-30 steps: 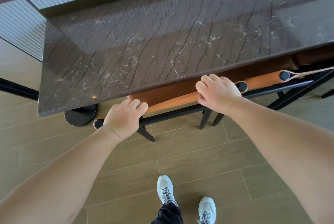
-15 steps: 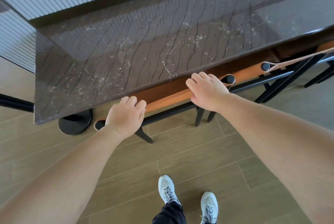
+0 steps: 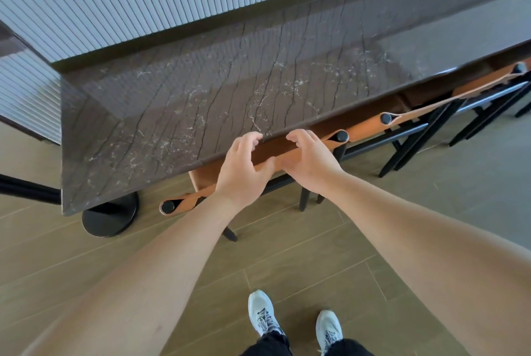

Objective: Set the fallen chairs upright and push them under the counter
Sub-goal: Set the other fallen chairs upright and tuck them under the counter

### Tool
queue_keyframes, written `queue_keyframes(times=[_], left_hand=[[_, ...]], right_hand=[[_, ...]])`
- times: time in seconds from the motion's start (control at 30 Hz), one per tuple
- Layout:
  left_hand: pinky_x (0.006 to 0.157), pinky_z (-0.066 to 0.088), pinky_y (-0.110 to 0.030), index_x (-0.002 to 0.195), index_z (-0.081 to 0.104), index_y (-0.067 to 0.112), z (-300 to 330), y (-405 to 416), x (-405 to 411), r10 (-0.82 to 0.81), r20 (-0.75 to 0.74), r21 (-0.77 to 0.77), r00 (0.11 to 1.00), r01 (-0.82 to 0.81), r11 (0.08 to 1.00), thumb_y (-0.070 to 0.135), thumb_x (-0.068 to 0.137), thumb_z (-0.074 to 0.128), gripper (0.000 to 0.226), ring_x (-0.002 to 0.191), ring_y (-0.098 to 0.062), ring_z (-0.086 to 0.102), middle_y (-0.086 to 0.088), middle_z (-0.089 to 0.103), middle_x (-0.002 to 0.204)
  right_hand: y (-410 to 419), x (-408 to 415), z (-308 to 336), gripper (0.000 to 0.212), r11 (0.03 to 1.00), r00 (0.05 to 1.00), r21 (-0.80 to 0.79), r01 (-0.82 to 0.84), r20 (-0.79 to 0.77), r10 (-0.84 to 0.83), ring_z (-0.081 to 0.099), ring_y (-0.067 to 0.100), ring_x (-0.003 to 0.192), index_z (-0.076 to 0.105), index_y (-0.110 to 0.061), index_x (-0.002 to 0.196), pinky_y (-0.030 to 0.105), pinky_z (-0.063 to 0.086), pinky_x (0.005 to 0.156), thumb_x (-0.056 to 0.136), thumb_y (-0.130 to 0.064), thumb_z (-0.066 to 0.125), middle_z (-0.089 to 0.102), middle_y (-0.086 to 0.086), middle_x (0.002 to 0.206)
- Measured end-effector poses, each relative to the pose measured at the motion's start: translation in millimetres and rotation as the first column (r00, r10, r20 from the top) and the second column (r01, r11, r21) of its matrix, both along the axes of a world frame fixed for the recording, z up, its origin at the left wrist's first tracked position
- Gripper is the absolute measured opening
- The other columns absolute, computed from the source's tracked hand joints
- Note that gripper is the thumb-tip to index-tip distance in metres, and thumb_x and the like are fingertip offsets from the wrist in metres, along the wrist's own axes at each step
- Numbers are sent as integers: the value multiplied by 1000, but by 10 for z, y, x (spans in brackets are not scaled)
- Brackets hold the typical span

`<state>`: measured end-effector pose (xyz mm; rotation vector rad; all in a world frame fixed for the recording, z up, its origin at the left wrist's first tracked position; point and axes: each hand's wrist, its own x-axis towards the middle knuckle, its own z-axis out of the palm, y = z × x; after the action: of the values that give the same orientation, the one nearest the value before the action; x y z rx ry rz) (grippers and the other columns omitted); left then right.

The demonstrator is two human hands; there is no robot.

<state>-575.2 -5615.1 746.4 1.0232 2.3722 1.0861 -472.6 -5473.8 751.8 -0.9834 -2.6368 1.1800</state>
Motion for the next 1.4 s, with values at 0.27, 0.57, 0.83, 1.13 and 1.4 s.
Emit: queue_keyframes(times=[0.27,0.57,0.83,1.13,1.4], left_hand=[[80,44,-16,114,46,47,205,177,257,60,331,109,942,-101,989,47,78,65,40,100,6,55,18,57,113],[81,54,-30,110,57,38,299,782,809,269,640,104,720,-428,898,37,82,61,28,99,-9,68,15,70,94],[78,55,-35,112,63,26,443,1441,1410,395,739,77,546,-651,755,28,90,60,23,97,-16,71,1,72,103],[78,53,-33,114,62,23,490,1807,1639,423,759,63,494,-703,708,25,97,57,18,98,-16,71,2,75,99],[74,39,-13,102,55,41,268,2064,1389,531,308,-52,789,-543,838,31,91,56,15,99,8,54,20,58,109]], right_hand=[[206,534,184,49,934,964,-283,216,-93,-251,53,1,110,47,-33,131,15,40,77,87,-28,66,54,-21,117],[935,947,298,34,796,947,-586,152,-145,-288,59,13,111,55,-32,122,43,51,100,90,-29,65,61,-12,117],[1791,1371,447,39,806,984,-592,-5,-145,-101,59,11,110,54,-27,127,42,51,101,90,-28,64,61,-10,119],[2229,1457,394,32,791,992,-612,-24,-110,-55,61,8,106,55,-28,125,38,53,97,93,-25,61,62,-12,115],[2451,1267,300,37,932,997,-354,-83,-32,77,56,-2,99,52,-37,118,19,47,73,86,-23,65,54,-23,111]])
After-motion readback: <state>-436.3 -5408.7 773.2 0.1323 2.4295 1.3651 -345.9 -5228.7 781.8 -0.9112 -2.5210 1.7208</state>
